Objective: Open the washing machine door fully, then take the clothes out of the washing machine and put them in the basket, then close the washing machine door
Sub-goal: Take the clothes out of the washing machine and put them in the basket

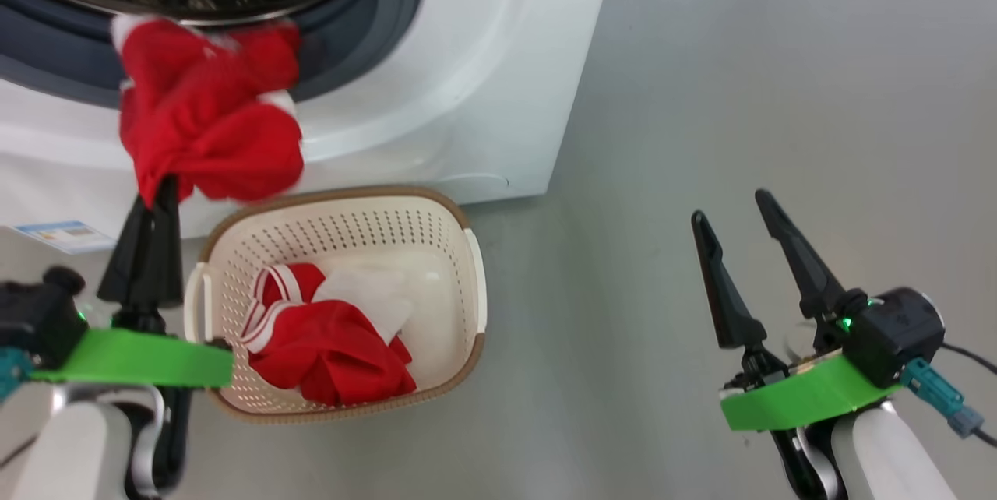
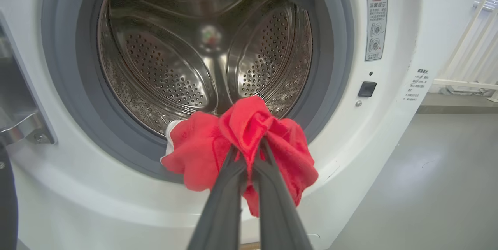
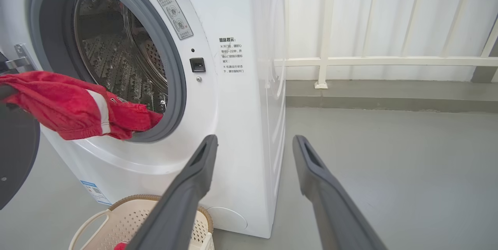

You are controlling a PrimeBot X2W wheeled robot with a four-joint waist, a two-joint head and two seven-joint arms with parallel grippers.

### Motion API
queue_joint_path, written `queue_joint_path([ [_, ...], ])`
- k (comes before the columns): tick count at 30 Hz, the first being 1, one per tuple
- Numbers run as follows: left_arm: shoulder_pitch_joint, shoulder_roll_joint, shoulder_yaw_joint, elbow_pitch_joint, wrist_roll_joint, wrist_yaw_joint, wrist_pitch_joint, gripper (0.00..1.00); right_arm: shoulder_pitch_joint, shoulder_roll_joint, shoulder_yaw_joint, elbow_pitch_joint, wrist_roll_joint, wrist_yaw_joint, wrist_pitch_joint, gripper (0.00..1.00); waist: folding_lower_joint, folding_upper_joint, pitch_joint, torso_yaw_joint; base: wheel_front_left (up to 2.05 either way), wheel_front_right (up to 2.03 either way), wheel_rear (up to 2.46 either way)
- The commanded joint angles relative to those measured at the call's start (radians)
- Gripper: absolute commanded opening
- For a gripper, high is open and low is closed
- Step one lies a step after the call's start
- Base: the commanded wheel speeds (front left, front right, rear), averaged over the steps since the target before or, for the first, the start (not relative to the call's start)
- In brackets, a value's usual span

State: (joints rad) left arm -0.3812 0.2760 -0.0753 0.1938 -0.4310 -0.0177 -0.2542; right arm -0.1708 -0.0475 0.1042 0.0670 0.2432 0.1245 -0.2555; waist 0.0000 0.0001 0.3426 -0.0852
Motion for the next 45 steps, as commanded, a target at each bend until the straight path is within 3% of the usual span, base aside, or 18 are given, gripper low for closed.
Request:
queue_joint_path([
  [1, 0.015, 0.022, 0.044, -0.042, 0.016, 0.002, -0.008, 0.00, 0.017, -0.003, 0.015, -0.018, -0.005, 0.006, -0.006, 1.00, 0.0000, -0.0001, -0.031, 0.013, 0.00, 0.00, 0.00],
  [12, 0.138, -0.037, 0.060, -0.161, 0.045, 0.005, -0.008, 0.00, 0.043, -0.003, 0.017, -0.008, -0.010, 0.006, -0.006, 1.00, 0.0000, -0.0001, -0.104, 0.048, 0.00, 0.00, 0.00],
  [20, 0.169, -0.069, 0.058, -0.132, 0.027, -0.006, -0.008, 0.00, 0.052, -0.003, 0.023, -0.007, -0.009, 0.006, -0.006, 1.00, 0.0000, -0.0001, -0.119, 0.056, 0.00, 0.00, 0.00],
  [33, 0.005, -0.132, 0.084, 0.181, -0.002, -0.095, -0.008, 0.00, 0.028, -0.003, 0.068, 0.004, 0.007, 0.006, -0.006, 1.00, 0.0000, -0.0001, -0.046, 0.055, 0.00, 0.00, 0.00],
  [45, -0.192, -0.139, 0.059, 0.478, 0.007, -0.112, -0.008, 0.00, -0.007, -0.003, 0.076, -0.010, 0.006, 0.006, -0.006, 1.00, 0.0000, -0.0001, 0.070, 0.043, 0.00, 0.00, 0.00],
])
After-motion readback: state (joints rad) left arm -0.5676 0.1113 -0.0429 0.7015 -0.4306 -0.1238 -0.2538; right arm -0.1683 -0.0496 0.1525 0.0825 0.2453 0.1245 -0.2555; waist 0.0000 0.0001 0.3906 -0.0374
